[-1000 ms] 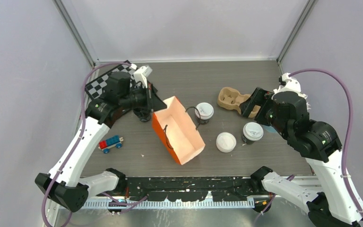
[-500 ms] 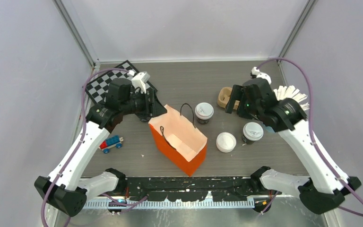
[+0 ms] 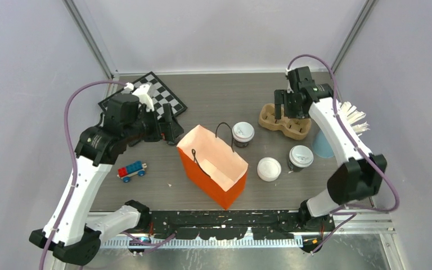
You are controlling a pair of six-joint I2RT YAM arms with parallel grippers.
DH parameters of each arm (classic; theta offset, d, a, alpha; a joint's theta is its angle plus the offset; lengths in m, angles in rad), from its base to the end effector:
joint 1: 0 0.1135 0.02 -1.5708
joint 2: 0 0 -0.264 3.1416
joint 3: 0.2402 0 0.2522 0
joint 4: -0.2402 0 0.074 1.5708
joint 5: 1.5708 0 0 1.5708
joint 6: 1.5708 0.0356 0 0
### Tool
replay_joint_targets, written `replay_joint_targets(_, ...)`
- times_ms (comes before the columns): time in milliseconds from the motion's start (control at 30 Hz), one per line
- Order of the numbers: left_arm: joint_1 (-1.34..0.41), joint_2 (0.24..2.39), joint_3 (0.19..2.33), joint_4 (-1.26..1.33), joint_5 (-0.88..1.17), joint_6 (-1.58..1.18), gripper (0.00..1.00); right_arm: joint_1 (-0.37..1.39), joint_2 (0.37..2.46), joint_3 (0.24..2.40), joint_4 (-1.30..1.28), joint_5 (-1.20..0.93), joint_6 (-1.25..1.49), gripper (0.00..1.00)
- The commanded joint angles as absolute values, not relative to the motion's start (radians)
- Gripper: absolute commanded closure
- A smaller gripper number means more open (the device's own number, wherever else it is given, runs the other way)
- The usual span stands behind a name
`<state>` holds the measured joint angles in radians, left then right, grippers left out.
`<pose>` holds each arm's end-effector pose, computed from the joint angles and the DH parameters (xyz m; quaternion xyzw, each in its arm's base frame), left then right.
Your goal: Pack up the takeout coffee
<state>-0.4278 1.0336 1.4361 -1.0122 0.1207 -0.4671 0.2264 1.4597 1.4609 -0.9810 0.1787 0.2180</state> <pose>0.1587 -0.0771 0.4289 0.0105 0.8855 -0.2479 0.3929 0.2902 0.0604 0.3456 0.0220 0.9529 -0.0193 0.3017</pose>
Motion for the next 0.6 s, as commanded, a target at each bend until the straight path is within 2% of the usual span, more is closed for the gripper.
replay_joint_targets(0,-0.427,0.968,1.416,-1.135,0.107,-0.520,0.00,0.181,1.576,1.593,-0.944,-0.023,-0.195,0.18)
replay_joint_targets(100,-0.427,0.942,1.382,-1.167,0.146,-0.529,0.00,0.173,1.683,1.660,-0.970,-0.108,-0.329,0.22)
replay_joint_targets(233,-0.426,0.913,1.365,-1.172,0.176,-0.535,0.00,0.146,1.818,1.788,-1.068,-0.144,-0.408,0.33)
replay_joint_targets(367,-0.427,0.906,1.361,-1.182,0.184,-0.536,0.00,0.127,1.928,1.913,-1.226,-0.147,-0.537,0.32)
replay_joint_targets(567,-0.426,0.887,1.357,-1.196,0.190,-0.539,0.00,0.062,1.961,1.927,-1.236,-0.169,-0.672,0.32)
